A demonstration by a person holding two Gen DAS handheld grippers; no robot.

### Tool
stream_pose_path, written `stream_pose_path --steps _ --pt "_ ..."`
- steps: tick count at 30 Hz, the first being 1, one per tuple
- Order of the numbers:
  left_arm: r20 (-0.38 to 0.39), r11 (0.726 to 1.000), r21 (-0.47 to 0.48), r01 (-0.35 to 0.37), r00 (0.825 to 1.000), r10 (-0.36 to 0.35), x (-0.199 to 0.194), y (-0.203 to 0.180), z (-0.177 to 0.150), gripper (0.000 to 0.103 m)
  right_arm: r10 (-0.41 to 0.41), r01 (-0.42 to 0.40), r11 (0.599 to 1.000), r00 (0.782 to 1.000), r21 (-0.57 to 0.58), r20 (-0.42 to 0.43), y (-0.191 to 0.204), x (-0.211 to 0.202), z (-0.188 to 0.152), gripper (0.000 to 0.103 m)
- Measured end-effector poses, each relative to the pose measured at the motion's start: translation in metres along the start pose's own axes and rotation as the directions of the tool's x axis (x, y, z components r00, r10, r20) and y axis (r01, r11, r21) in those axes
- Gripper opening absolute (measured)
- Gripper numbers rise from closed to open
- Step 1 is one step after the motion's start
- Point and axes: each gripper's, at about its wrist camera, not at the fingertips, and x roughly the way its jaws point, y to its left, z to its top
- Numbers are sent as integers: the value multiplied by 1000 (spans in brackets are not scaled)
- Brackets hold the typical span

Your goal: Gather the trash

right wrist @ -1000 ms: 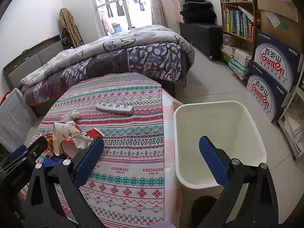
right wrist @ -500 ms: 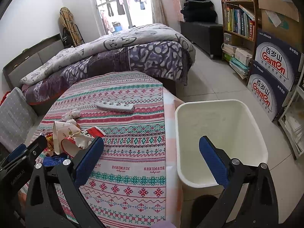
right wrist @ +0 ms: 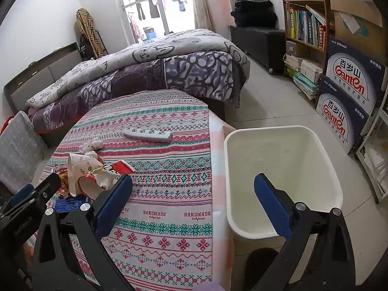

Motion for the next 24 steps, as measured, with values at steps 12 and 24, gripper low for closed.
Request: stream_pose_path --steps 12,24 --pt "0 1000 0 -1 1000 1 0 0 0 95 4 -4 1000 1000 -9 -7 2 1 -3 96" --pt "-4 1000 -1 -2 1000 2 1 2 -2 95 3 -4 1000 1000 -9 -11 3 1 -3 96"
